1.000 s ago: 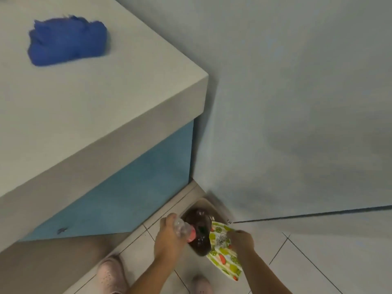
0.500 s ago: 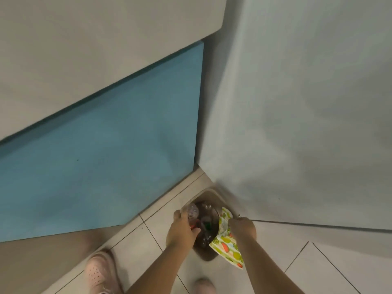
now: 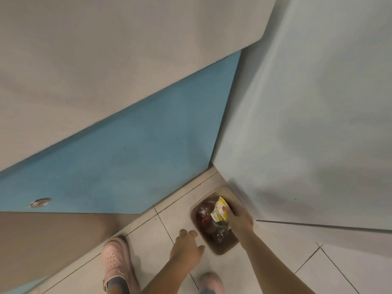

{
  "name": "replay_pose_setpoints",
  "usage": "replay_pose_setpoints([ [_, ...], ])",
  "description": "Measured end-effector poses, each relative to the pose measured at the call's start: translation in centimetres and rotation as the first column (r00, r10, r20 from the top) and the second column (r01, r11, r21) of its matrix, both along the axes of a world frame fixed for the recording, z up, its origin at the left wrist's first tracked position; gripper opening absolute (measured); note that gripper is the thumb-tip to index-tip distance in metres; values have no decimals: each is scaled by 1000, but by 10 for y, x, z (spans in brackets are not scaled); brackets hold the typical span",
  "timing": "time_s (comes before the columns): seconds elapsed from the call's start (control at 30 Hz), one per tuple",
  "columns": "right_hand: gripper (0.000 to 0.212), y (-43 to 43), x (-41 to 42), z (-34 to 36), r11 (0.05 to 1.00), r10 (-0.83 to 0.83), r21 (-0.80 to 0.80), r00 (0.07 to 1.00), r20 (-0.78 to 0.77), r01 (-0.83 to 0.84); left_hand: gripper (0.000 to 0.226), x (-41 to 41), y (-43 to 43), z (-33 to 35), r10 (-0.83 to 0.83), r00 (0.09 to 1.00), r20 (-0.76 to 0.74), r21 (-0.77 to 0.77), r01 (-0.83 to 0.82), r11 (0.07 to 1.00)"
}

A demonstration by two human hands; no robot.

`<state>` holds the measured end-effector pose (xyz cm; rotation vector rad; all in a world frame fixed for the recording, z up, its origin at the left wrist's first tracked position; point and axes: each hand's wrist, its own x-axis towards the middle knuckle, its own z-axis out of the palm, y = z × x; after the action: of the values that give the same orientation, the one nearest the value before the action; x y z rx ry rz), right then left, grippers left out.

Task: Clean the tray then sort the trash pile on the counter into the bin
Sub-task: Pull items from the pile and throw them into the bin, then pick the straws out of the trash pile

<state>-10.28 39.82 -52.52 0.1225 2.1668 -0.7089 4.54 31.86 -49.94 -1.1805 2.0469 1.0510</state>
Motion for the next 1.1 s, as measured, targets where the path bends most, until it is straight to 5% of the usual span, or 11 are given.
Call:
replay_pose_setpoints([
  [0.2,35,-4,42,90,989,87,-117,996,-15,-88,31,15,-11,97,219,929,-299,24,-222,975],
  [0.3,7,-23,58,170,940,-15,-339,993,-120,-27,33,31,-27,163,244,763,-598,-32,-327,945],
  [0.5,22,-88,72,354,650,77,-737,981,-178,-185,19,78,-73,331,4,371,-928,-243,-617,749],
  [0.6,20,-130,86,432,491,138,-823,959,-247,-283,18,110,-94,403,0,239,-971,-171,-698,696],
  [0.7,21,-174,112,484,396,211,-832,920,-329,-388,19,144,-118,453,34,215,-976,-141,-741,656],
  [1.1,21,-332,241,547,367,452,-746,807,-380,-556,27,284,-273,529,238,101,-966,25,-880,474],
])
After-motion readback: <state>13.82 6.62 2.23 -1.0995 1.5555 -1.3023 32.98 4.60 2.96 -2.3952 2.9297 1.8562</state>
